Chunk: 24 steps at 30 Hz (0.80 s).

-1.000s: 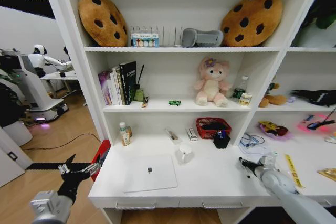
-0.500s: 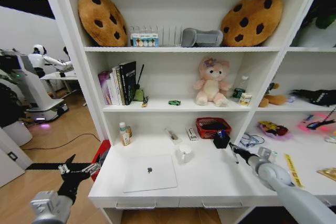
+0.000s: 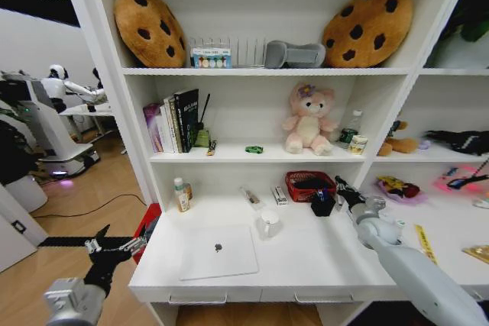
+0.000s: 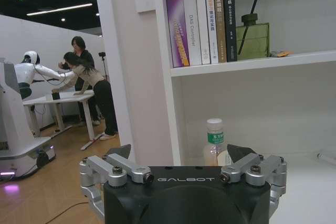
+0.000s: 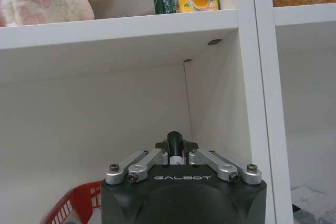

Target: Organize the objects on the table.

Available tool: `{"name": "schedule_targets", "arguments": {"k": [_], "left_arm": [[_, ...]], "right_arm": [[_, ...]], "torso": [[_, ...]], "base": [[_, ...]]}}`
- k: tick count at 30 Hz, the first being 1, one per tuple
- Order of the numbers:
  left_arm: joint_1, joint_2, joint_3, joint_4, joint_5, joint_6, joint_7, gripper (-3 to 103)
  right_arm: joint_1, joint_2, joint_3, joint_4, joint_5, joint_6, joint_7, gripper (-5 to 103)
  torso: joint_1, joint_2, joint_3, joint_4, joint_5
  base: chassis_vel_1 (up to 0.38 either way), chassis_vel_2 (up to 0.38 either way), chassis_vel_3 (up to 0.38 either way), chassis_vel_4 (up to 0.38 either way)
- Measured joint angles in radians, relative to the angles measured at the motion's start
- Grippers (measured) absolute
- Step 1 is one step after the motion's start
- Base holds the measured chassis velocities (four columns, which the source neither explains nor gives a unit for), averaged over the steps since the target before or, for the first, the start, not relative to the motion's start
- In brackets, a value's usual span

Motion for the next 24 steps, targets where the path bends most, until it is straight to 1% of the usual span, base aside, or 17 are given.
{"name": "schedule_targets", "arguments": {"k": [4,6,7,10,12,14,15,17,20,21,22,23,24], "left_arm": [[0.000,0.000,0.000,0.000,0.000,0.000,0.000,100],[0.000,0.000,0.000,0.000,0.000,0.000,0.000,100],[0.000,0.000,0.000,0.000,0.000,0.000,0.000,100],[0.000,0.000,0.000,0.000,0.000,0.000,0.000,100],[0.000,0.000,0.000,0.000,0.000,0.000,0.000,100],[0.000,0.000,0.000,0.000,0.000,0.000,0.000,100],[0.000,0.000,0.000,0.000,0.000,0.000,0.000,100],[0.000,0.000,0.000,0.000,0.000,0.000,0.000,100],[0.000,0.000,0.000,0.000,0.000,0.000,0.000,100],[0.000,0.000,0.000,0.000,0.000,0.000,0.000,100],[0.000,0.000,0.000,0.000,0.000,0.000,0.000,100],[0.000,0.000,0.000,0.000,0.000,0.000,0.000,100],[0.000,0.000,0.000,0.000,0.000,0.000,0.000,100]], "right_arm": [[0.038,0.013,-0.029,-0.036,-0.022,0.027,-0.008,12],[0.093,0.028,-0.066,-0.089,-0.047,0.058,-0.013,12],[0.093,0.028,-0.066,-0.089,-0.047,0.058,-0.013,12],[0.158,0.048,-0.117,-0.177,-0.129,0.124,-0.028,12],[0.165,0.052,-0.126,-0.190,-0.135,0.135,-0.031,12],[0.176,0.064,-0.139,-0.217,-0.165,0.163,-0.034,12],[0.176,0.064,-0.139,-0.217,-0.165,0.163,-0.034,12],[0.176,0.075,-0.143,-0.232,-0.196,0.184,-0.038,12],[0.174,0.082,-0.143,-0.242,-0.198,0.198,-0.039,12],[0.174,0.086,-0.143,-0.250,-0.190,0.205,-0.045,9],[0.173,0.087,-0.142,-0.253,-0.186,0.206,-0.054,13],[0.173,0.087,-0.142,-0.253,-0.186,0.206,-0.054,13],[0.171,0.088,-0.141,-0.254,-0.183,0.207,-0.059,18]], "torso": [[0.000,0.000,0.000,-0.0001,0.0000],[0.000,0.000,0.000,0.0000,-0.0001],[0.000,0.000,0.000,0.0000,-0.0001],[0.000,0.000,0.000,0.0001,-0.0001],[0.000,0.000,0.000,-0.0001,-0.0001],[0.000,0.000,0.000,0.0000,0.0000],[0.000,0.000,0.000,0.0000,0.0000],[0.000,0.000,0.000,0.0000,0.0002],[0.000,0.000,0.000,0.0000,0.0000],[0.000,0.000,0.000,0.0000,0.0001],[0.000,0.000,0.000,0.0000,0.0002],[0.000,0.000,0.000,0.0000,0.0002],[0.000,0.000,0.000,-0.0001,0.0000]], "base": [[0.000,0.000,0.000,0.000],[0.000,0.000,0.000,0.000],[0.000,0.000,0.000,0.000],[0.000,0.000,0.000,0.000],[0.000,0.000,0.000,0.000],[0.000,0.000,0.000,0.000],[0.000,0.000,0.000,0.000],[0.000,0.000,0.000,0.000],[0.000,0.000,0.000,0.000],[0.000,0.000,0.000,0.000],[0.000,0.000,0.000,0.000],[0.000,0.000,0.000,0.000],[0.000,0.000,0.000,0.000]]}}
